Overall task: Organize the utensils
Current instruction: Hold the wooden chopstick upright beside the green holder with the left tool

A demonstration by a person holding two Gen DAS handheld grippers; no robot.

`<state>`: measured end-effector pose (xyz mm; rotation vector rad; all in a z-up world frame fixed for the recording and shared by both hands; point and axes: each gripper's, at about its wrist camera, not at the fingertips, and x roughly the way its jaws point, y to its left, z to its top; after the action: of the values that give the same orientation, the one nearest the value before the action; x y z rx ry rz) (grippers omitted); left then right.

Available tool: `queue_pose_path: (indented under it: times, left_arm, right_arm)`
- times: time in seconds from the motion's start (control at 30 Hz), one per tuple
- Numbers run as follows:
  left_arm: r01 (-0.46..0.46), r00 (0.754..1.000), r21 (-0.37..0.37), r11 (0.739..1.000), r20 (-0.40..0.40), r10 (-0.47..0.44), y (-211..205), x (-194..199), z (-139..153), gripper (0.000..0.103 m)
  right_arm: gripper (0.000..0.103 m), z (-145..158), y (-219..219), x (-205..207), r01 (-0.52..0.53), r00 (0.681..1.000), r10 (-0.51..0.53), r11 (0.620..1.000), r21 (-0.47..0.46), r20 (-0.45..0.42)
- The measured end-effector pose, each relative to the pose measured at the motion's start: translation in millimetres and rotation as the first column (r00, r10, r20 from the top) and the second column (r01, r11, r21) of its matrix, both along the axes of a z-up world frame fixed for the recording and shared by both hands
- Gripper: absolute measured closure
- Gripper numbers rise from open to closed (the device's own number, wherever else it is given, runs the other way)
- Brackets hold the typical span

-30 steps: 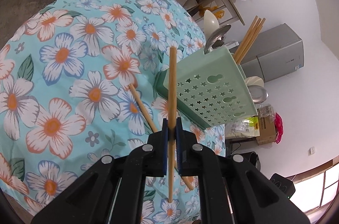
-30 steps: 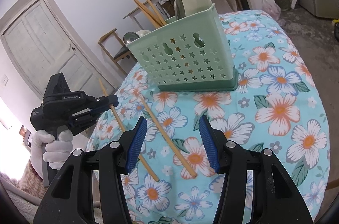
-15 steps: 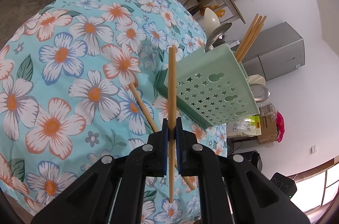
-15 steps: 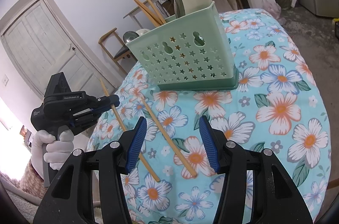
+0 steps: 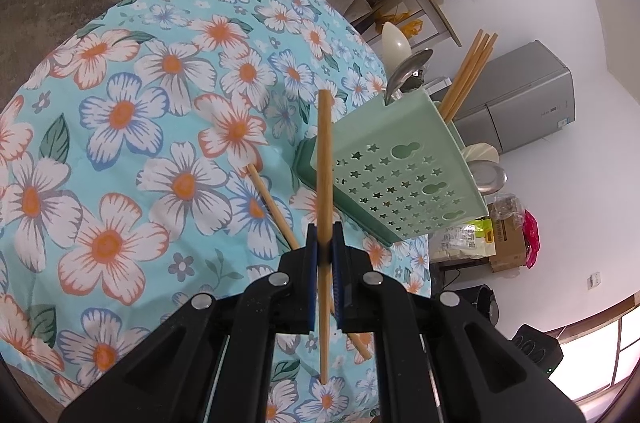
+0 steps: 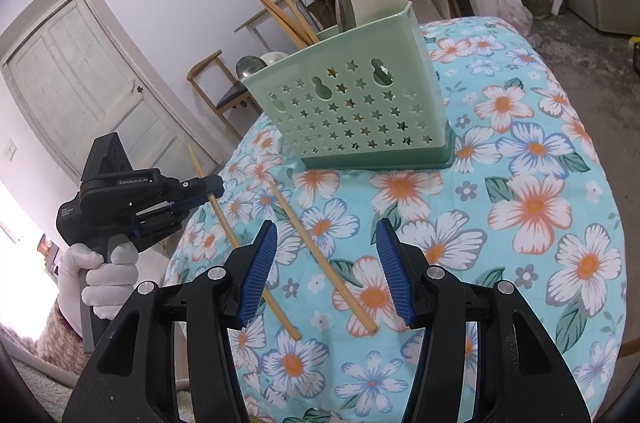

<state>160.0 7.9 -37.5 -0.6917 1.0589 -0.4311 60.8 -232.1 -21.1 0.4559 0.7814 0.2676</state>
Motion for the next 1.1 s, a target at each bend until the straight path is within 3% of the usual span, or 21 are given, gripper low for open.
queue_pose_path:
  times: [0.67,1.1]
  left_arm:
    - [-0.007,0.999,0.07,0.997,0.034,0.005,3.0,-0.2,6.3,0.097]
    - [-0.008,0.999,0.079,0.997,0.033,0.006,3.6,-1.4,5.7,0.097]
  right_arm:
    - [0.052,-3.3,3.5,2.0,-0.011,1.0,0.011,1.0,0.001,-0.012]
    - [0.052,-4.5,4.2,2.4,-0.014,1.0,0.014,1.0,0.003,-0.015]
